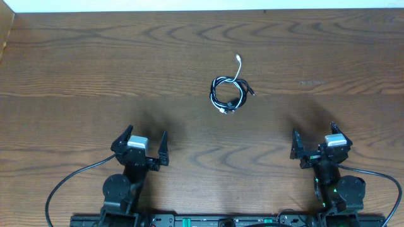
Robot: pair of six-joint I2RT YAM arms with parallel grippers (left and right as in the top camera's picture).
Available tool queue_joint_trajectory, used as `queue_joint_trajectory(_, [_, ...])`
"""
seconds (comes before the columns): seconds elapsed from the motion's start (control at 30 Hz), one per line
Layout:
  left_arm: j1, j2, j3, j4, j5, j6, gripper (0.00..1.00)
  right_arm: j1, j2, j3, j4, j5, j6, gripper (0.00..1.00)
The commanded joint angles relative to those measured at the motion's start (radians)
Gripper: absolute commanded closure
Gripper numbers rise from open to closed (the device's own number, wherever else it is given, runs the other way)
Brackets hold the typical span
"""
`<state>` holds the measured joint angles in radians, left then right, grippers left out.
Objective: Untangle cables
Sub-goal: 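Reach the left gripper forward over the black-and-white cable bundle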
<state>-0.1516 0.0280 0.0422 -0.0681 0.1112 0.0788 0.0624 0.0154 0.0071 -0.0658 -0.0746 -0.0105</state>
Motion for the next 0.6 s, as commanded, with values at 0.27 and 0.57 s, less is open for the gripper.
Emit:
queue_joint_trajectory(0.27, [-0.002, 0.417, 0.370, -0.145, 0.106, 0.000, 0.02, -0.002, -0.004, -0.002, -0.003, -0.006, 0.010, 0.01])
queue_joint_trajectory(0.57, [-0.030, 0.889, 0.776, -0.390, 0.274, -0.001, 0.02, -0.002, -0.004, -0.002, -0.003, -0.006, 0.010, 0.01])
